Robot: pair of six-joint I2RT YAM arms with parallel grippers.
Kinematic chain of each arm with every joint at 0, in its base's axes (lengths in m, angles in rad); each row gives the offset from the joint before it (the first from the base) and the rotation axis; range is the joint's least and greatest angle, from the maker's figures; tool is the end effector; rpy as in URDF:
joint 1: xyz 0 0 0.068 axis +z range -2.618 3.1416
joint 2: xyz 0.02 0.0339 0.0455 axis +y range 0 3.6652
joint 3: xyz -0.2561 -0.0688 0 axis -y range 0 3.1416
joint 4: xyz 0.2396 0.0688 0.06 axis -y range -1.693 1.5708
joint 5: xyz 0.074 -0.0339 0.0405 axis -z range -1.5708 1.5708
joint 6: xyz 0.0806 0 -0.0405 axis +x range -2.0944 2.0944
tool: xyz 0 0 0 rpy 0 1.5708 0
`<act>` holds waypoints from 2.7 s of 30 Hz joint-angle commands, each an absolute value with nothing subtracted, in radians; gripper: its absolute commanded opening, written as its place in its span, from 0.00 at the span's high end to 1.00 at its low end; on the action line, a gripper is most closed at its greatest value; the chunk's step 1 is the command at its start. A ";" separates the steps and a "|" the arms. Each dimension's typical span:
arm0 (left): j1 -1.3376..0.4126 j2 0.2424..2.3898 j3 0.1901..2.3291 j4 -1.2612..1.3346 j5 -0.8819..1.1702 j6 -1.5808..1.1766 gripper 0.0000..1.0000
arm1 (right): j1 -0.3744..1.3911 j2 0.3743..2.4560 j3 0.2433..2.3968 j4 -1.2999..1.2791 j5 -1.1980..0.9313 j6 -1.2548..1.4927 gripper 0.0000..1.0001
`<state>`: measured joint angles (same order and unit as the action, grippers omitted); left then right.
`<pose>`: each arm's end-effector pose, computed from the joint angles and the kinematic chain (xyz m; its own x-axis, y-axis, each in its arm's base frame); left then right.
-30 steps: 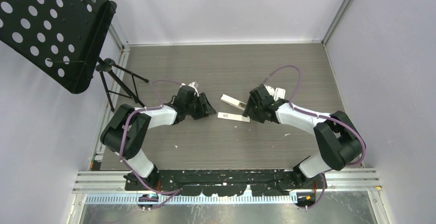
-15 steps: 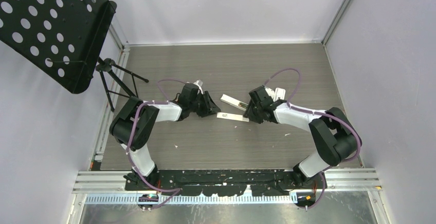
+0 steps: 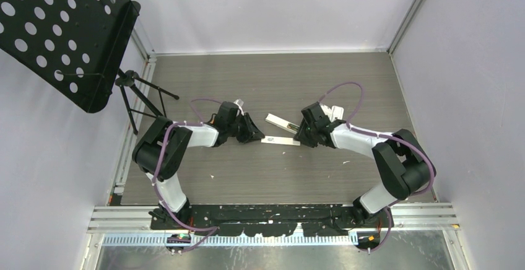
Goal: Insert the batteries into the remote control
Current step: Pick up the battery cover at the center of the board, then load the battery cover into the remote control.
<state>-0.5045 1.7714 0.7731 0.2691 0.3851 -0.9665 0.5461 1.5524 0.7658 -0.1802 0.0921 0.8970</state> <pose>0.3024 -0.2016 0.0965 -0.9018 -0.3732 -0.2177 -0.0861 0.6491 -0.7559 0.2727 0.1571 0.1153 -0.8081 0.4194 -0.4135 0.2548 0.8819 0.3966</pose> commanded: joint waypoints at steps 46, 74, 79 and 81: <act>-0.517 1.888 0.962 0.370 0.454 -1.046 0.51 | 0.465 1.609 0.971 -0.161 0.262 0.718 0.50; -0.499 1.947 0.907 0.523 0.559 -1.204 0.99 | 0.448 1.596 0.924 -0.152 0.225 0.728 0.51; -0.472 1.925 0.915 0.562 0.617 -1.185 1.00 | 0.422 1.537 0.921 -0.167 0.211 0.738 0.45; -0.456 1.917 0.925 0.589 0.671 -1.181 1.00 | 0.404 1.481 0.913 -0.170 0.187 0.743 0.31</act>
<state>-0.4881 1.9594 0.9188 0.5369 0.5972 -1.2140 0.4324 1.6066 0.9146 -0.1913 0.2058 0.7353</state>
